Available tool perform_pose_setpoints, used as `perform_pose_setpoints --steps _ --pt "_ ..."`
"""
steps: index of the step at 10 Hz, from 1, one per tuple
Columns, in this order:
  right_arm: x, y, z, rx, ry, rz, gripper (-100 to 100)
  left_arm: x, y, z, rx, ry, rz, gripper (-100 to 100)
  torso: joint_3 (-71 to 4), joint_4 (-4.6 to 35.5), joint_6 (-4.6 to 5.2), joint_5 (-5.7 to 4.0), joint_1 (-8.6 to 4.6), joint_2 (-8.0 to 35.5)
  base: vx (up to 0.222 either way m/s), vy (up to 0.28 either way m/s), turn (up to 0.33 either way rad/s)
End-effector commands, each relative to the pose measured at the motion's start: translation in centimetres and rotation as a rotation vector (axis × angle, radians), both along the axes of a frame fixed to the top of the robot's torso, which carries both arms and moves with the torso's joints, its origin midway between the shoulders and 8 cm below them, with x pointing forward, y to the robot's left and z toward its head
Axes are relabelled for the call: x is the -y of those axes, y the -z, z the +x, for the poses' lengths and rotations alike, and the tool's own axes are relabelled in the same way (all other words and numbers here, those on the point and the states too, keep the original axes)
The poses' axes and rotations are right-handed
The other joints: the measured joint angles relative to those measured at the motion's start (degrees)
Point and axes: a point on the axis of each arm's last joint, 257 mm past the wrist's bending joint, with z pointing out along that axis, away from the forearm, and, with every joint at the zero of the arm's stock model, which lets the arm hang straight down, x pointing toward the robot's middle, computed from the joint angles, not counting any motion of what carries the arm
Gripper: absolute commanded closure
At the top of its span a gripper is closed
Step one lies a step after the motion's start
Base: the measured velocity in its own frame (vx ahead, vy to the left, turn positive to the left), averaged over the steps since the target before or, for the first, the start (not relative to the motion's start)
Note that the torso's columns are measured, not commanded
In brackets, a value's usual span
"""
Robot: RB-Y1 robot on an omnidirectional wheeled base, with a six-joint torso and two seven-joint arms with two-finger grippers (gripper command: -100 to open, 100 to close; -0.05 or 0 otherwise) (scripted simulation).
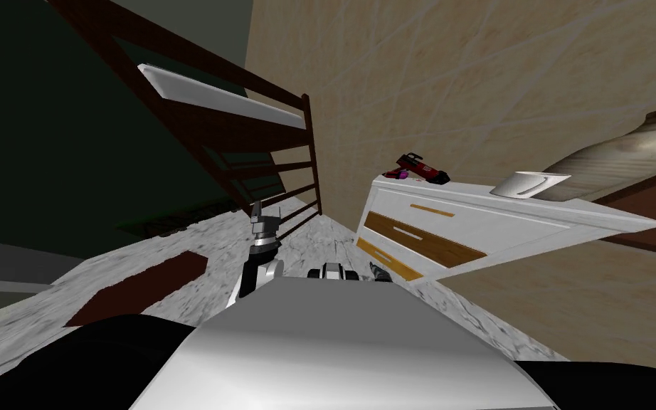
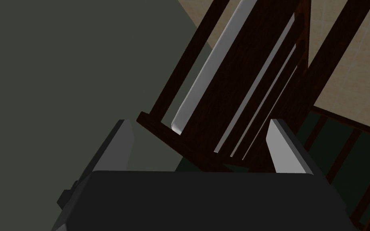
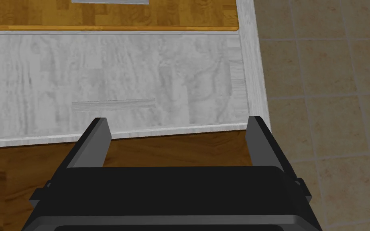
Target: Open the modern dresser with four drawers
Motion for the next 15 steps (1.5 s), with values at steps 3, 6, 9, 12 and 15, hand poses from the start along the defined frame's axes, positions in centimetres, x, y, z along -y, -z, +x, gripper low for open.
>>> perform_pose_setpoints --steps 3,6,9,12,15 --pt "4.2 2.1 -3.5 -0.134 0.012 -0.178 -100 0.0 0.0 0.0 0.0 0.0 0.0 0 -0.01 -0.01 0.0 0.0 0.0 -0.02 0.036 -0.013 0.214" --pt "7.2 3.4 -6.7 -0.235 0.016 -0.296 -100 0.0 0.0 0.0 0.0 0.0 0.0 0 0.0 0.0 -0.04 -0.01 0.0 -0.02 0.041 -0.02 0.195" --pt "9.9 3.4 -9.0 -0.31 0.035 -0.405 -100 0.0 0.0 0.0 0.0 0.0 0.0 0 0.04 0.03 -0.09 0.0 0.05 0.04 0.022 -0.009 0.137" --pt "12.2 3.1 -10.9 -0.374 0.039 -0.503 -100 0.0 0.0 0.0 0.0 0.0 0.0 0 -0.01 -0.01 0.0 -0.01 0.0 -0.02 0.029 -0.018 0.108" --pt "15.8 1.8 -12.9 -0.456 0.022 -0.675 -100 0.0 0.0 0.0 0.0 0.0 0.0 0 0.01 0.0 0.0 0.0 0.01 0.01 0.027 -0.013 0.201"
